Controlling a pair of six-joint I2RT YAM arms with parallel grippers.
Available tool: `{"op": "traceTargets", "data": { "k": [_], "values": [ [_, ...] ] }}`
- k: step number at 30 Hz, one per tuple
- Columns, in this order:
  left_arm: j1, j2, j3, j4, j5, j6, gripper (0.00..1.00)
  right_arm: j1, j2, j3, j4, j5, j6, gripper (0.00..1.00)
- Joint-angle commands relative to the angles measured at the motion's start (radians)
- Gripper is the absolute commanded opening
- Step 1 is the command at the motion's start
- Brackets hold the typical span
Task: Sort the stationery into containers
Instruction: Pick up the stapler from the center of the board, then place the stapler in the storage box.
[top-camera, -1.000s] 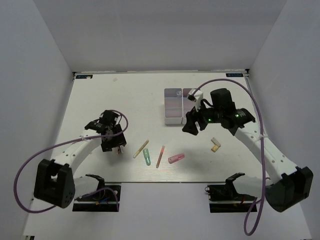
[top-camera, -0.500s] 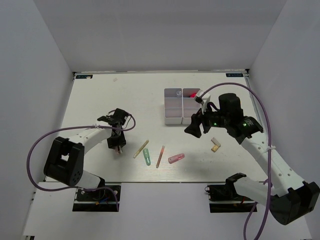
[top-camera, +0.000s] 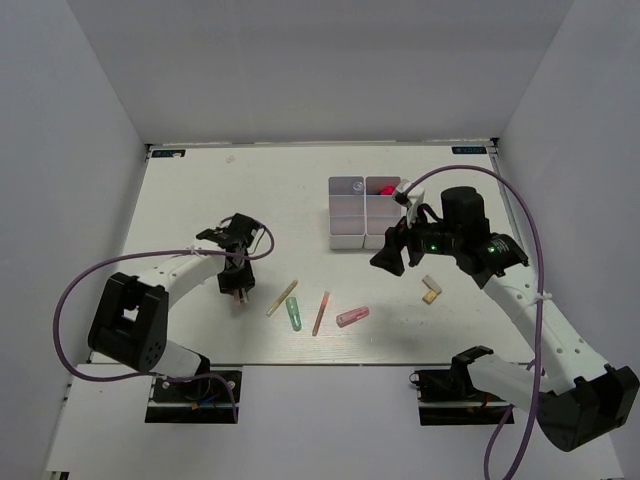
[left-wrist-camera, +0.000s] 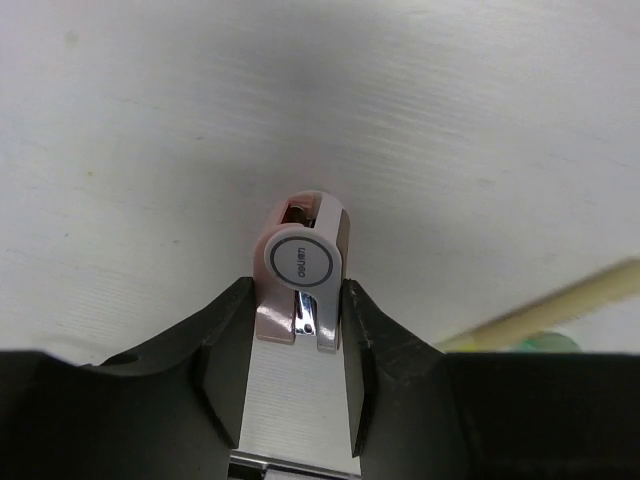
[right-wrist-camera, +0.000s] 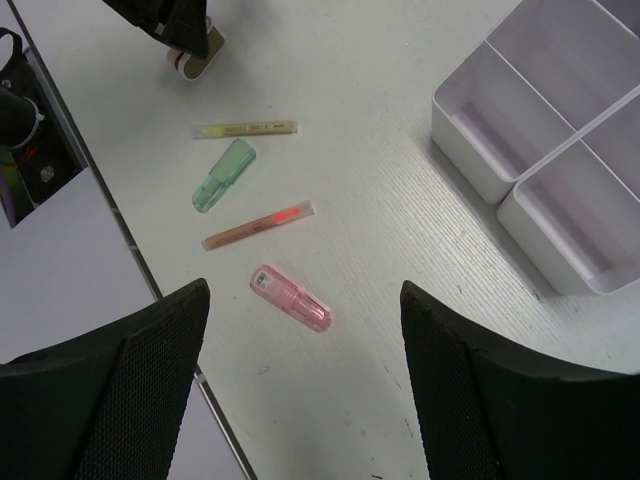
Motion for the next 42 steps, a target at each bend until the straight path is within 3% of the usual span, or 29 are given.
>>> {"op": "traceTargets", "data": {
  "k": [1, 9, 13, 14, 16, 17, 21, 22, 27, 32, 42],
  "values": [
    [-0.03, -0.05, 0.102, 0.014, 0.074, 0.036, 0.12, -0.01, -0.02, -0.011, 0.03, -0.018, 0.002, 0.79],
    [-0.193, 0.055, 0.492, -0.099, 0.174, 0.207, 0.06, -0.018, -0.024, -0.025, 0.038, 0.002, -0.004, 0.8],
    [-0.245, 0.23, 0.78, -0.192, 0.189, 0.375, 0.04, -0.021, -0.03, -0.028, 0.041, 0.007, -0.004, 0.8],
    [-0.251, 0.258, 0.914, -0.206, 0.192, 0.415, 0.03, -0.018, -0.03, -0.028, 0.039, 0.007, -0.006, 0.8],
    [-0.274, 0.358, 1.0, -0.258, 0.217, 0.447, 0.0, -0.021, -0.033, -0.022, 0.036, 0.014, -0.017, 0.8],
    [-0.286, 0.381, 1.123, -0.269, 0.22, 0.5, 0.0, -0.019, -0.037, -0.022, 0.032, 0.039, -0.024, 0.8],
    [-0.309, 0.518, 1.285, -0.282, 0.255, 0.599, 0.0, -0.023, -0.038, -0.004, 0.027, 0.21, -0.043, 0.79],
    [-0.32, 0.541, 1.29, -0.273, 0.255, 0.61, 0.0, -0.027, -0.04, -0.002, 0.03, 0.322, -0.041, 0.79],
    [-0.334, 0.547, 1.191, -0.103, 0.28, 0.752, 0.0, -0.049, -0.052, -0.028, 0.064, 0.456, -0.05, 0.7],
    [-0.351, 0.573, 1.16, 0.008, 0.292, 0.861, 0.0, -0.059, -0.052, -0.051, 0.097, 0.518, -0.075, 0.45],
    [-0.394, 0.661, 1.135, 0.136, 0.171, 1.057, 0.0, -0.07, -0.035, -0.074, 0.114, 0.53, -0.078, 0.44]
  ]
}}
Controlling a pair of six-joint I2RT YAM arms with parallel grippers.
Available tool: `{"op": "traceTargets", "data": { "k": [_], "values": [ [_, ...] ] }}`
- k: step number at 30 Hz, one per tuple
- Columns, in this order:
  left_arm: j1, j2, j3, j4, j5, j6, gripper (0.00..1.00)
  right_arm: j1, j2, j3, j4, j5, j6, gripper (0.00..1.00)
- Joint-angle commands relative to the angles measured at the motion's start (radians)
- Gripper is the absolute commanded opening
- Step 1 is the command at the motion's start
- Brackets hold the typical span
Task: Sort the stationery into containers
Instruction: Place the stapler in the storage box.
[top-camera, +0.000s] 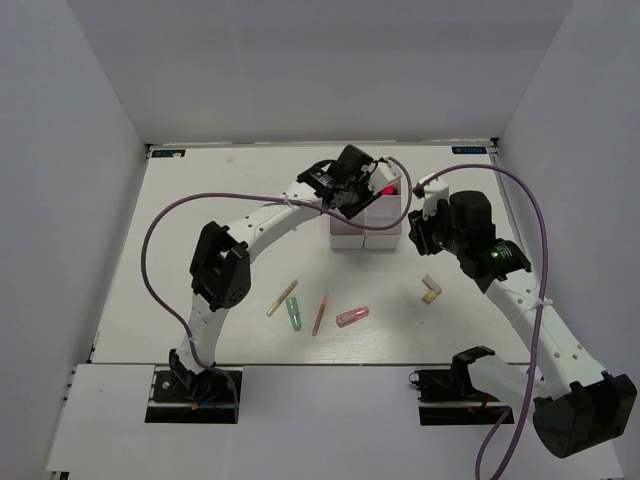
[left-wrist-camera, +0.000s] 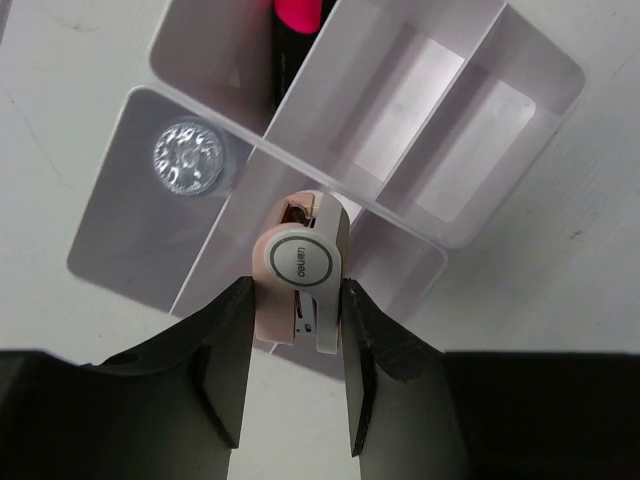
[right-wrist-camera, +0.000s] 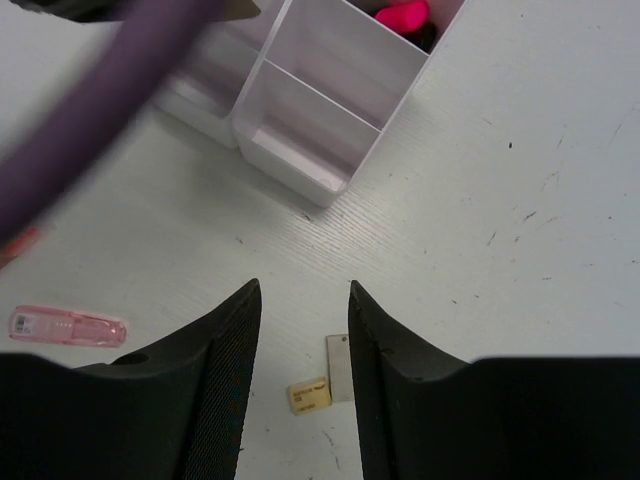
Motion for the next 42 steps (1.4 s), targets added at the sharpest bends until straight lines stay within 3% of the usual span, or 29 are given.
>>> {"op": "traceTargets", "data": {
  "k": [1, 14, 37, 42],
  "values": [
    [-0.023, 0.015, 0.0, 0.065, -0.074, 0.102, 0.0, -0.009, 0.003, -0.006, 0.052, 0.023, -0.01, 0.44],
    [-0.037, -0.047, -0.14, 0.226, -0.151, 0.142, 0.0, -0.009, 0.016, -0.009, 0.051, 0.012, -0.012, 0.44],
    [-0.029, -0.049, -0.166, 0.313, -0.244, 0.21, 0.0, -0.007, 0.013, -0.016, 0.049, -0.002, -0.021, 0.45],
    [-0.026, -0.049, -0.192, 0.318, -0.249, 0.183, 0.01, -0.009, 0.014, -0.017, 0.052, -0.002, -0.021, 0.49]
  ]
}}
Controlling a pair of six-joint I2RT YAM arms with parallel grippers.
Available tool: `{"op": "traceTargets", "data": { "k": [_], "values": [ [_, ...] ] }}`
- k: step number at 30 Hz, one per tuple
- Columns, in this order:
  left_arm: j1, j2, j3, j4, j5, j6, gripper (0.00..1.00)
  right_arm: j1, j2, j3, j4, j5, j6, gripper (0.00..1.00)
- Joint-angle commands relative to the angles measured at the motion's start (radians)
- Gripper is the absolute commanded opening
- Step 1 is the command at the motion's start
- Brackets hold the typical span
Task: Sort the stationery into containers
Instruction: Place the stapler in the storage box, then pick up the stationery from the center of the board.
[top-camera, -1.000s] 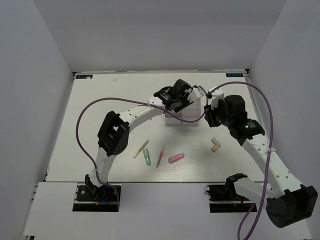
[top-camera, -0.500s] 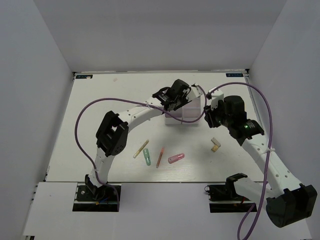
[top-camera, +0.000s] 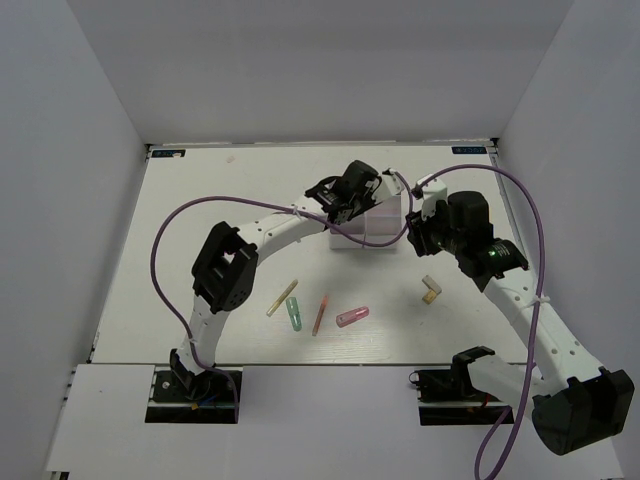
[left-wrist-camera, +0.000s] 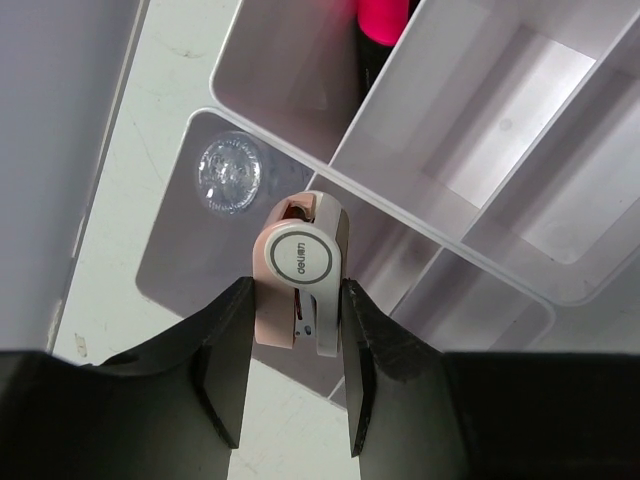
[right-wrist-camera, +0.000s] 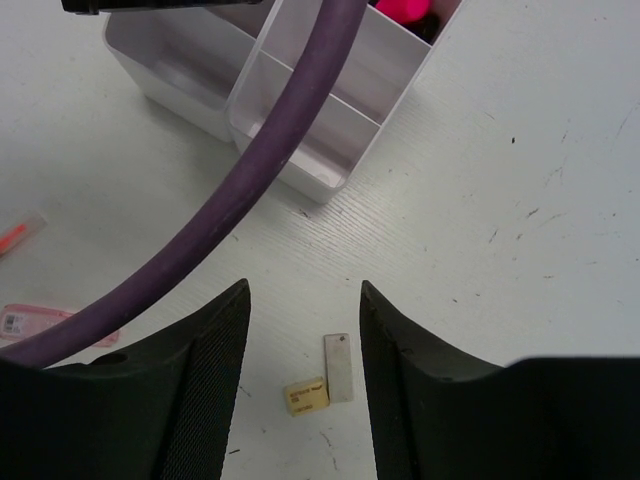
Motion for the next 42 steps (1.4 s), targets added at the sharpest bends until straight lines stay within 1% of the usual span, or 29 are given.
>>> {"op": "traceTargets", "data": {
  "k": [1, 3, 5, 7, 8, 10, 13, 16, 17, 18, 21, 23, 24, 27, 28, 29, 30, 31, 32, 33, 34, 35, 36, 37, 38, 39, 40, 41, 42],
  "values": [
    [0.008, -0.061, -0.022, 0.026, -0.022, -0.013, 0.06, -0.002, -0.001, -0.004, 0.038, -0.011, -0.011, 0.52],
    [0.008, -0.068, -0.035, 0.029, -0.028, -0.017, 0.11, 0.0, 0.0, -0.005, 0.037, -0.011, -0.011, 0.53],
    [0.008, -0.071, -0.05, 0.04, -0.034, -0.023, 0.22, 0.0, -0.004, -0.004, 0.035, -0.012, -0.011, 0.53],
    [0.008, -0.076, -0.055, 0.043, -0.039, -0.023, 0.25, -0.002, -0.003, -0.005, 0.035, -0.012, -0.011, 0.54],
    [0.009, -0.078, -0.062, 0.049, -0.048, -0.023, 0.29, 0.0, -0.001, -0.007, 0.037, -0.015, -0.011, 0.54],
    [0.008, -0.084, -0.068, 0.049, -0.051, -0.026, 0.3, -0.003, -0.001, -0.005, 0.037, -0.015, -0.011, 0.56],
    [0.005, -0.102, -0.076, 0.047, -0.048, -0.044, 0.35, -0.003, -0.004, -0.005, 0.035, -0.019, -0.011, 0.57],
    [-0.004, -0.134, -0.095, 0.052, -0.045, -0.046, 0.45, -0.008, -0.006, -0.005, 0.032, -0.02, -0.011, 0.58],
    [-0.006, -0.136, -0.098, 0.052, -0.048, -0.043, 0.5, -0.006, -0.004, -0.007, 0.035, -0.022, -0.011, 0.6],
    [-0.011, -0.145, -0.104, 0.055, -0.05, -0.044, 0.57, -0.006, -0.006, -0.005, 0.032, -0.025, -0.011, 0.6],
    [-0.018, -0.173, -0.125, 0.066, -0.051, -0.047, 0.62, -0.005, -0.009, -0.005, 0.035, -0.029, -0.011, 0.6],
    [-0.02, -0.194, -0.131, 0.064, -0.054, -0.053, 0.63, -0.005, -0.012, -0.008, 0.035, -0.029, -0.011, 0.6],
    [-0.021, -0.203, -0.136, 0.066, -0.054, -0.056, 0.67, -0.005, -0.014, -0.008, 0.035, -0.032, -0.009, 0.6],
    [-0.031, -0.223, -0.139, 0.061, -0.056, -0.061, 0.67, -0.008, -0.012, -0.008, 0.034, -0.037, -0.009, 0.61],
    [-0.037, -0.226, -0.142, 0.06, -0.054, -0.066, 0.64, -0.009, -0.018, -0.011, 0.037, -0.038, -0.006, 0.61],
    [-0.04, -0.249, -0.144, 0.058, -0.054, -0.072, 0.56, -0.009, -0.018, -0.01, 0.037, -0.04, -0.004, 0.61],
    [-0.047, -0.258, -0.145, 0.046, -0.054, -0.085, 0.44, -0.011, -0.02, -0.013, 0.035, -0.051, -0.006, 0.57],
    [-0.05, -0.271, -0.156, 0.047, -0.053, -0.095, 0.18, -0.014, -0.021, -0.014, 0.035, -0.061, -0.003, 0.51],
    [-0.058, -0.318, -0.162, 0.034, -0.054, -0.119, 0.08, -0.013, -0.02, -0.018, 0.032, -0.092, -0.007, 0.39],
    [-0.064, -0.34, -0.182, 0.015, -0.059, -0.168, 0.01, -0.016, -0.02, -0.018, 0.029, -0.156, -0.014, 0.0],
    [-0.067, -0.387, -0.209, -0.006, -0.089, -0.197, 0.0, -0.016, -0.017, -0.022, 0.009, -0.234, -0.039, 0.0],
    [-0.066, -0.444, -0.232, -0.018, -0.103, -0.334, 0.0, -0.014, -0.008, -0.022, -0.014, -0.282, -0.052, 0.0],
    [-0.061, -0.473, -0.283, -0.044, -0.123, -0.387, 0.0, -0.016, 0.006, -0.024, -0.047, -0.399, -0.064, 0.0],
    [-0.06, -0.537, -0.309, -0.098, -0.148, -0.444, 0.07, -0.013, 0.031, -0.013, -0.071, -0.489, -0.113, 0.1],
    [-0.037, -0.573, -0.39, -0.132, -0.152, -0.656, 0.24, -0.009, 0.046, -0.008, -0.106, -0.517, -0.119, 0.3],
    [-0.025, -0.675, -0.423, -0.164, -0.151, -0.723, 0.42, -0.006, 0.081, 0.016, -0.144, -0.584, -0.129, 0.64],
    [-0.015, -0.703, -0.453, -0.26, -0.139, -0.777, 0.56, -0.006, 0.118, 0.048, -0.172, -0.632, -0.148, 0.73],
    [0.017, -0.734, -0.545, -0.294, -0.104, -0.899, 0.62, -0.002, 0.149, 0.061, -0.201, -0.646, -0.152, 0.75],
    [0.026, -0.819, -0.576, -0.36, -0.094, -0.926, 0.68, -0.002, 0.16, 0.074, -0.21, -0.657, -0.149, 0.75]
  ]
}}
